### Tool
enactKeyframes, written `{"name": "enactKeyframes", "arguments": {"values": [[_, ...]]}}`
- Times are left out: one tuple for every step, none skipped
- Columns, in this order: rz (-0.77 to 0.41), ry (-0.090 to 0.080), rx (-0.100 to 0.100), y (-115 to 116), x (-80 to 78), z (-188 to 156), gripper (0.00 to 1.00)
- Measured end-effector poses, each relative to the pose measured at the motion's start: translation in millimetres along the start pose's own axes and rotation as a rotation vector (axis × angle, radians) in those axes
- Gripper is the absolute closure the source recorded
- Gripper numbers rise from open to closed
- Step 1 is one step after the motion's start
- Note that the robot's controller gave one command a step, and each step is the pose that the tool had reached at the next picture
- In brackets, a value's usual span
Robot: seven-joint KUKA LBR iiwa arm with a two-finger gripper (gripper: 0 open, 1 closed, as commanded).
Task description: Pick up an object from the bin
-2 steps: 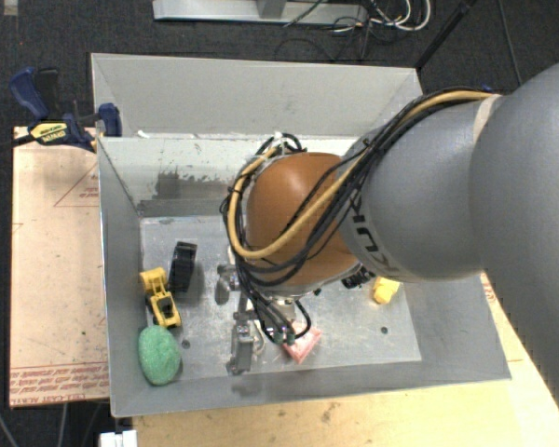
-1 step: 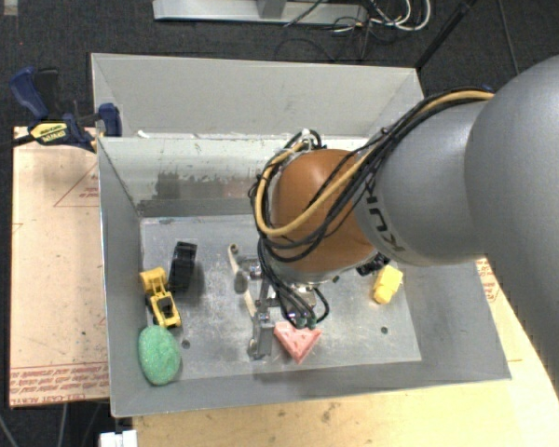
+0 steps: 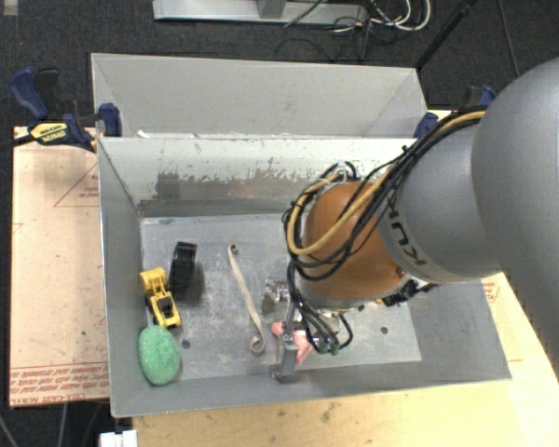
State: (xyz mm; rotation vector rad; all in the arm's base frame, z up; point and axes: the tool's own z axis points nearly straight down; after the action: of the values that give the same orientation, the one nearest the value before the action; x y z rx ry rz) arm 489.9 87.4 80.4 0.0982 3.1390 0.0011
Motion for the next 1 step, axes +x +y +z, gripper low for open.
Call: {"name": "enactKeyframes", "arguments": {"values": [[-0.085,0.002,-0.001,-33.4,-39.1,-7.5,0.00]]}}
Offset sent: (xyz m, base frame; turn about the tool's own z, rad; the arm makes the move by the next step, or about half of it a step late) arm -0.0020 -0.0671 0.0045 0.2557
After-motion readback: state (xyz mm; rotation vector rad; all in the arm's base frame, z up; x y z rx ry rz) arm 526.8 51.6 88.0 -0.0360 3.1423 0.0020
